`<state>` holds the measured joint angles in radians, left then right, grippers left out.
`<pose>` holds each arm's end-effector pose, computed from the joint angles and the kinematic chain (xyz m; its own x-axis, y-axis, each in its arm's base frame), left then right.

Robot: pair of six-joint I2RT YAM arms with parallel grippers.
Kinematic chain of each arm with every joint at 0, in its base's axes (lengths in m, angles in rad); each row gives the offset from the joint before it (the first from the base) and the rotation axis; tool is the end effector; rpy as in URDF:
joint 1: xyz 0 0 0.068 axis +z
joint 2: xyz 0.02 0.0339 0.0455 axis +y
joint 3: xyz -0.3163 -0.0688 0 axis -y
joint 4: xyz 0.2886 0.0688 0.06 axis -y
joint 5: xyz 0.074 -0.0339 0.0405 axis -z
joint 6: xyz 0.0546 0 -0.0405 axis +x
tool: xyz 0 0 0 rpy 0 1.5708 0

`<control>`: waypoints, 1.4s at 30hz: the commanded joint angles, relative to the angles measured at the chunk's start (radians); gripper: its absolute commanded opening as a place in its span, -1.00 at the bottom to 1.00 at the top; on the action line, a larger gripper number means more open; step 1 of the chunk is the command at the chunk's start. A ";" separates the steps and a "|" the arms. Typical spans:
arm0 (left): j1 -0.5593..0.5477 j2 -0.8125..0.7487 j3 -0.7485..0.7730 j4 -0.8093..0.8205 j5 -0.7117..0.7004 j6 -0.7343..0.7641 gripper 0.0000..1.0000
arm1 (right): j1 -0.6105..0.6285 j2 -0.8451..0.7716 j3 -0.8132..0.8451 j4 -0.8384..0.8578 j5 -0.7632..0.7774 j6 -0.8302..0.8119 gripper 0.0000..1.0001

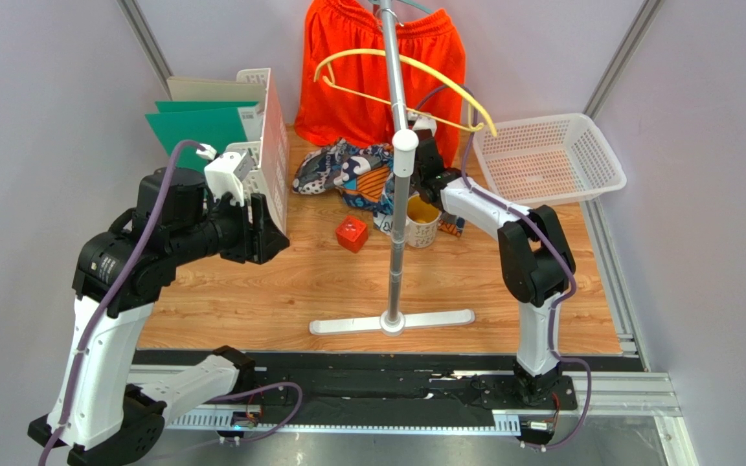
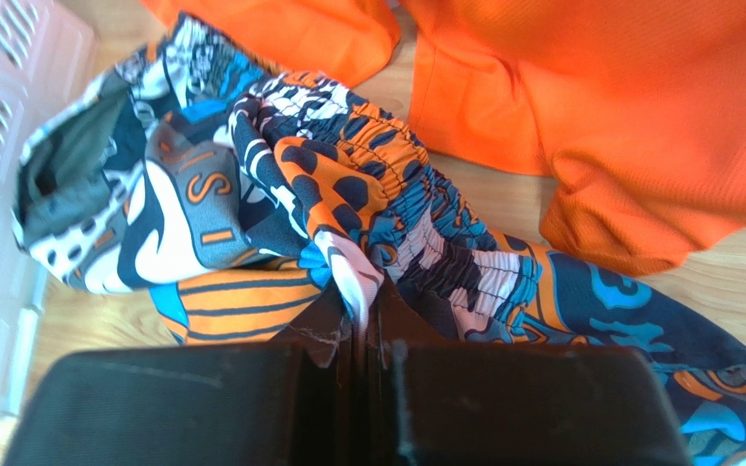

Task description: Remove the shorts from the hanger

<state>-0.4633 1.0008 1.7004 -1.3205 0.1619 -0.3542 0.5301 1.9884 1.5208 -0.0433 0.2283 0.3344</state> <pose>0.1173 -0.0684 0.5371 -0.6818 -0.0420 -0.7303 0.3432 0.8633 -0.3701 0.4755 0.2643 0.2639 -0.5042 0.0750 -0.8603 -0.1659 0.9693 0.1818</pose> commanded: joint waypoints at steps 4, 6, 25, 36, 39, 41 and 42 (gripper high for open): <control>-0.001 -0.013 -0.002 -0.005 -0.010 0.006 0.21 | -0.058 0.044 0.084 0.048 -0.096 0.112 -1.00; -0.001 -0.011 -0.005 -0.003 -0.013 0.004 0.21 | -0.076 0.047 0.091 0.048 -0.121 0.127 -1.00; -0.001 0.033 0.008 0.012 0.014 0.027 0.39 | -0.257 -0.037 0.095 0.068 -0.288 0.364 -1.00; -0.001 0.041 0.004 0.024 0.036 0.032 0.59 | -0.357 -0.126 0.114 0.054 -0.294 0.379 -1.00; -0.001 0.051 0.010 0.027 0.042 0.032 0.62 | -0.380 -0.164 0.114 0.053 -0.294 0.387 -1.00; -0.001 0.056 0.010 0.029 0.044 0.032 0.62 | -0.393 -0.181 0.116 0.051 -0.303 0.403 -1.00; -0.001 0.055 0.008 0.029 0.047 0.032 0.62 | -0.401 -0.200 0.119 0.049 -0.307 0.405 -1.00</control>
<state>-0.4633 1.0534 1.6958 -1.3174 0.1879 -0.3412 0.1562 1.8984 1.5925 -0.0475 -0.0669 0.7074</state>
